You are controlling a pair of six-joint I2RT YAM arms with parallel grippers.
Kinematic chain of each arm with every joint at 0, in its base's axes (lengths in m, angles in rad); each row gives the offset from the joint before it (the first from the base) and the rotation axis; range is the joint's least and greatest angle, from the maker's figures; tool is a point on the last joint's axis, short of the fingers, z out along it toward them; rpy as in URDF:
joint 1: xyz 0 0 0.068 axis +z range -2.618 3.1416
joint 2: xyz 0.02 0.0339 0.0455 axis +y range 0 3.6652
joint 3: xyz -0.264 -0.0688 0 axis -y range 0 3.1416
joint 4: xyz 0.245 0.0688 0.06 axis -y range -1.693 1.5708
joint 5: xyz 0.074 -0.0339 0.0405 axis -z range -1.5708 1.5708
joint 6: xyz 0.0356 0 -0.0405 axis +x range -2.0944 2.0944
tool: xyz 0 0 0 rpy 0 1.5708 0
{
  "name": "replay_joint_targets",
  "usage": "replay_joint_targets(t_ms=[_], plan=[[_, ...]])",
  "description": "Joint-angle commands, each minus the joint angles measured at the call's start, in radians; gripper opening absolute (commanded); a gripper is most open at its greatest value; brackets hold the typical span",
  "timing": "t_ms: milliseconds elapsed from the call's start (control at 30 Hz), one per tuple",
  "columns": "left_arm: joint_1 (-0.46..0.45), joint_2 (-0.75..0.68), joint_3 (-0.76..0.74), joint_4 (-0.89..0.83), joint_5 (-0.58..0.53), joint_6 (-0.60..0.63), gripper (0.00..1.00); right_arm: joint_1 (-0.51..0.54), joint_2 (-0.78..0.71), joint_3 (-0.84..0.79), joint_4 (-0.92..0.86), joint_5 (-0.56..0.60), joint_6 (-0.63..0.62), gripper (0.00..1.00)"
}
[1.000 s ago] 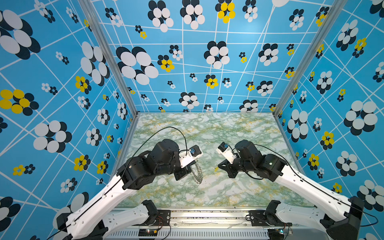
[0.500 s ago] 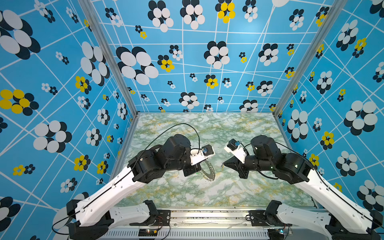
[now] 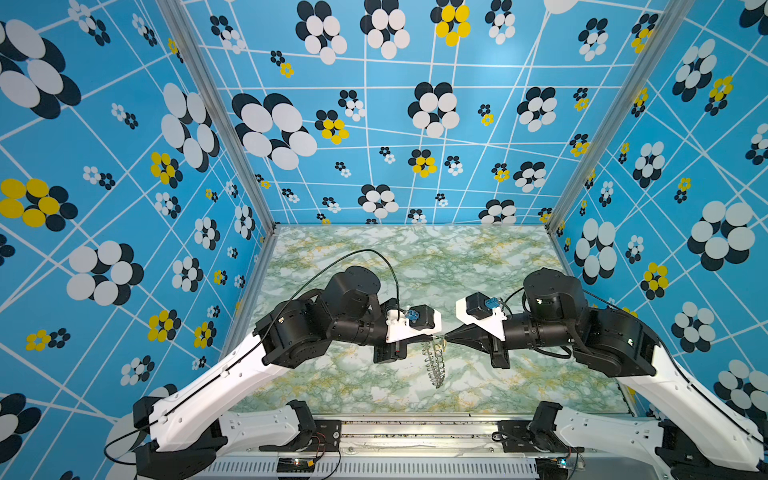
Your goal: Put the keys on the keyring
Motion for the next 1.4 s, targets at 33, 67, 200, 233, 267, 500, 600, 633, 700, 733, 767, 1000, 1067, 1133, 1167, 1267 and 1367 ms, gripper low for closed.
replay_joint_targets(t_ms=[33,67,200,233,267,500,600,633,700,733,767,1000,1067,1133,1167,1267,1367], plan=[[-0.007,-0.015,-0.005,0.047,0.092,0.020,0.00,0.028,0.001,0.028,0.018,0.005,-0.056,0.00],[-0.007,-0.014,-0.004,0.047,0.098,0.019,0.00,0.033,0.003,0.035,0.014,0.013,-0.062,0.00],[-0.007,-0.003,-0.002,0.042,0.121,0.022,0.00,0.041,0.006,0.065,0.004,0.028,-0.077,0.00],[-0.007,-0.001,-0.002,0.041,0.123,0.022,0.00,0.042,0.006,0.068,0.004,0.028,-0.077,0.00],[-0.007,0.000,-0.002,0.039,0.127,0.023,0.00,0.042,0.006,0.075,0.005,0.024,-0.077,0.00],[-0.010,0.009,0.007,0.035,0.143,0.017,0.00,0.048,0.014,0.079,0.025,-0.004,-0.068,0.00],[-0.009,0.007,0.010,0.034,0.143,0.016,0.00,0.052,0.012,0.083,0.034,-0.012,-0.063,0.00],[-0.009,0.007,0.011,0.033,0.143,0.017,0.00,0.052,0.013,0.085,0.035,-0.018,-0.061,0.00],[-0.010,0.009,0.013,0.028,0.142,0.019,0.00,0.053,0.013,0.090,0.035,-0.031,-0.059,0.00],[-0.010,0.009,0.012,0.026,0.143,0.020,0.00,0.055,0.015,0.093,0.035,-0.038,-0.058,0.00],[-0.010,0.008,0.013,0.028,0.141,0.020,0.00,0.056,0.015,0.095,0.035,-0.039,-0.057,0.00],[-0.012,0.004,0.015,0.027,0.139,0.021,0.00,0.065,0.020,0.100,0.031,-0.061,-0.055,0.00],[-0.012,0.004,0.016,0.026,0.140,0.020,0.00,0.066,0.021,0.101,0.033,-0.064,-0.055,0.00],[-0.012,0.005,0.018,0.026,0.138,0.022,0.00,0.069,0.022,0.102,0.033,-0.067,-0.055,0.00],[-0.012,0.004,0.018,0.025,0.139,0.022,0.00,0.069,0.021,0.100,0.034,-0.068,-0.054,0.00],[-0.013,0.003,0.019,0.025,0.141,0.019,0.00,0.069,0.023,0.098,0.033,-0.061,-0.056,0.00],[-0.016,0.002,0.019,0.021,0.141,0.019,0.00,0.070,0.017,0.096,0.035,-0.047,-0.058,0.00]])
